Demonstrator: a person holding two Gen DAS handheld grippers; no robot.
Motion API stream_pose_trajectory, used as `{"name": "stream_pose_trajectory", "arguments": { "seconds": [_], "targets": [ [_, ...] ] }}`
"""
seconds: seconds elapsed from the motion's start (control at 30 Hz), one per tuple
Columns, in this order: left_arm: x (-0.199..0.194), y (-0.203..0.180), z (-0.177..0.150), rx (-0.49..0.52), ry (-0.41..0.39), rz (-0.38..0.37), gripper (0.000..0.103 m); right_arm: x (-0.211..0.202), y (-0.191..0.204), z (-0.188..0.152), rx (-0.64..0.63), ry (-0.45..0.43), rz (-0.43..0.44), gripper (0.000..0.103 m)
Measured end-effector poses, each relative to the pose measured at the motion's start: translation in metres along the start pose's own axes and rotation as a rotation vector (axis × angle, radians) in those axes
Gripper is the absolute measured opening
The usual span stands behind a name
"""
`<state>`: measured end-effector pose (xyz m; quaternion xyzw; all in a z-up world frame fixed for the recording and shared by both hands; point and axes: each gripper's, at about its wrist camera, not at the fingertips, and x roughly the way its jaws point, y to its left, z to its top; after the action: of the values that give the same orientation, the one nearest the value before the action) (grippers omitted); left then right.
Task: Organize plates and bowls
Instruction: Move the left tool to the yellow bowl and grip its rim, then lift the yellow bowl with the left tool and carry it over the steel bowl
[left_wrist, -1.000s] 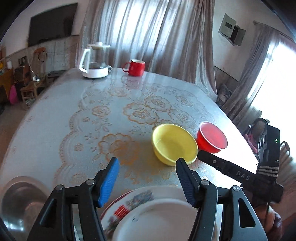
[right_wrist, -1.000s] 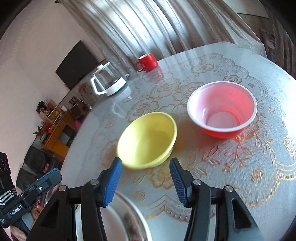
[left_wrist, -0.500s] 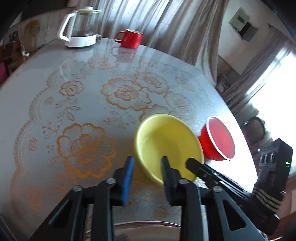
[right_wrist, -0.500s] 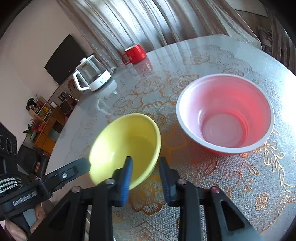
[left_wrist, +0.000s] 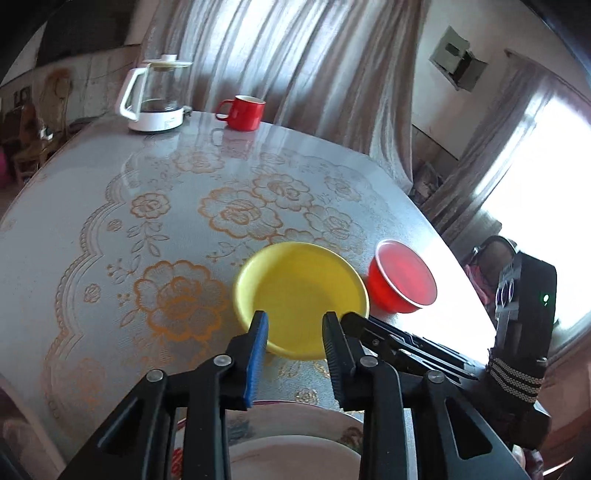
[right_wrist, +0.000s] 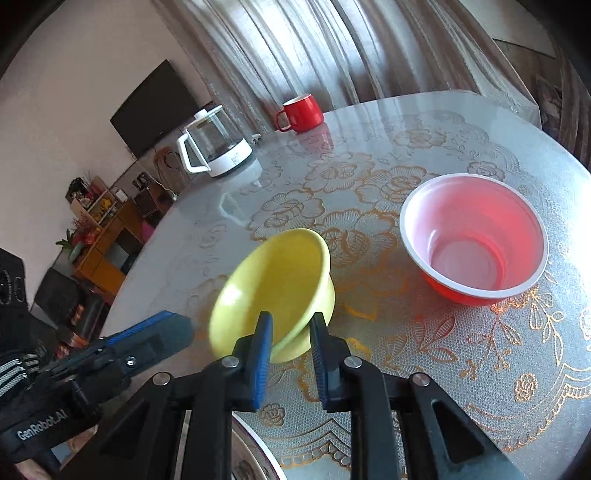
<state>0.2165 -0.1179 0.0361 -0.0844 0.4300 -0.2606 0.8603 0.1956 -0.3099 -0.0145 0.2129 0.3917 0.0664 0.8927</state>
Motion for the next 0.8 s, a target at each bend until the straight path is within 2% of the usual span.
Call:
{"name": "stream_pose_trajectory", "arguments": {
  "seconds": [0.03,0.07,0.2,0.3,0.47,0.57,0.8],
  "targets": [
    [0.0,0.007,0.002,-0.028,0.002,0.021,0.043,0.002,-0.002,-0.001,0.011,0.011,-0.013,0.02],
    [0.002,0.014,0.004,-0.053,0.012,0.031,0.045,0.002,-0.004,-0.002,0.022,0.016,-0.017,0.02],
    [0.013,0.034,0.012,-0.14,0.049,0.004,0.047,0.003,-0.007,-0.005,0.03,0.021,-0.023,0.02],
    [0.024,0.034,0.014,-0.155,0.058,0.005,0.048,0.005,-0.008,-0.005,0.031,0.026,-0.026,0.02],
    [0.045,0.023,0.016,-0.148,0.081,-0.031,0.046,0.008,-0.013,-0.003,0.034,0.033,-0.031,0.02],
    [0.049,0.013,0.016,-0.1,0.073,-0.017,0.046,0.011,-0.017,-0.003,0.047,0.038,-0.032,0.02],
    [0.021,0.007,0.008,-0.056,0.029,-0.048,0.044,0.003,-0.018,-0.004,0.054,0.019,-0.027,0.02]
  ]
}}
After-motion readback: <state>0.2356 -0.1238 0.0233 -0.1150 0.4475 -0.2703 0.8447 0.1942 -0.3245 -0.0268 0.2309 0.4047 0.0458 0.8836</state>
